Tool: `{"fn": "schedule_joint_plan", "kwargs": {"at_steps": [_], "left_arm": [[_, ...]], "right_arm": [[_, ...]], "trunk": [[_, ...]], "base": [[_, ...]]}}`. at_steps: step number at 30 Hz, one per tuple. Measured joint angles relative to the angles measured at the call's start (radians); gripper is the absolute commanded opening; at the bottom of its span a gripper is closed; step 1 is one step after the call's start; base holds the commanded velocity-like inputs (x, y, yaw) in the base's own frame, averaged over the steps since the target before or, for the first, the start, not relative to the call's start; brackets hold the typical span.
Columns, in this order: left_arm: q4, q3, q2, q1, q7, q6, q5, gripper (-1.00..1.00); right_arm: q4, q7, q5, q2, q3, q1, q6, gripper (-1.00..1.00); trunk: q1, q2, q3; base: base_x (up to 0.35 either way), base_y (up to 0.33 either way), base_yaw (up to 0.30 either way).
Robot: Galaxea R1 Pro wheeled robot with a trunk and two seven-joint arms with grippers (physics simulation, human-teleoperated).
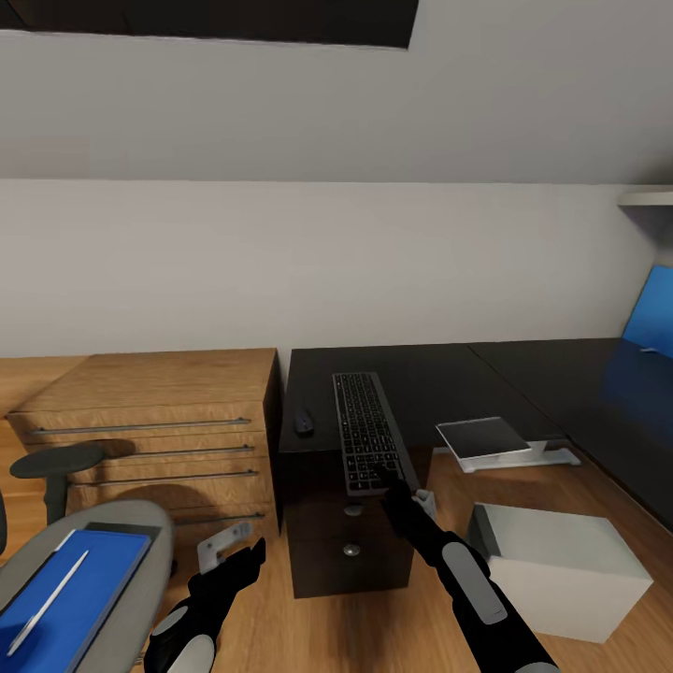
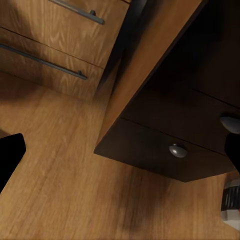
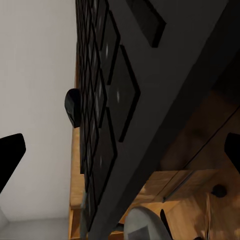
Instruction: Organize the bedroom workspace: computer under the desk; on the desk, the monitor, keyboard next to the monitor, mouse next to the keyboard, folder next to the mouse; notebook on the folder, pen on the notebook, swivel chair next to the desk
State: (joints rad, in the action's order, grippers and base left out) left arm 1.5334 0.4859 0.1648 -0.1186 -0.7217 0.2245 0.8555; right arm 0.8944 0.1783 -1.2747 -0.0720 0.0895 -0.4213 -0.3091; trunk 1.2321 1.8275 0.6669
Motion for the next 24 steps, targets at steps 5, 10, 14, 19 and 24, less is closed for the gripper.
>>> {"fn": "schedule_joint_plan", "kwargs": {"at_steps": [5,10,14,19,24], "left_arm": [[0.000,0.000,0.000,0.000,0.000,0.000,0.000,1.00],[0.000,0.000,0.000,0.000,0.000,0.000,0.000,1.00],[0.000,0.000,0.000,0.000,0.000,0.000,0.000,1.00],[0.000,0.000,0.000,0.000,0.000,0.000,0.000,1.00],[-0.001,0.000,0.000,0.000,0.000,0.000,0.000,1.00]], "right_arm": [[0.000,0.005,0.001,0.001,0.000,0.000,0.001,1.00],[0.000,0.006,0.002,0.001,0.000,0.000,0.001,1.00],[0.001,0.006,0.002,0.001,0.000,0.000,0.001,1.00],[0.001,0.006,0.003,0.002,0.000,0.000,0.001,1.00],[0.002,0.005,0.003,0.002,0.000,0.000,0.002,-1.00]], "trunk": [[0.000,0.000,0.000],[0.000,0.000,0.000],[0.000,0.000,0.000],[0.000,0.000,0.000],[0.000,0.000,0.000]], "base": [[0.000,0.000,0.000],[0.000,0.000,0.000],[0.000,0.000,0.000],[0.000,0.000,0.000],[0.000,0.000,0.000]]}}
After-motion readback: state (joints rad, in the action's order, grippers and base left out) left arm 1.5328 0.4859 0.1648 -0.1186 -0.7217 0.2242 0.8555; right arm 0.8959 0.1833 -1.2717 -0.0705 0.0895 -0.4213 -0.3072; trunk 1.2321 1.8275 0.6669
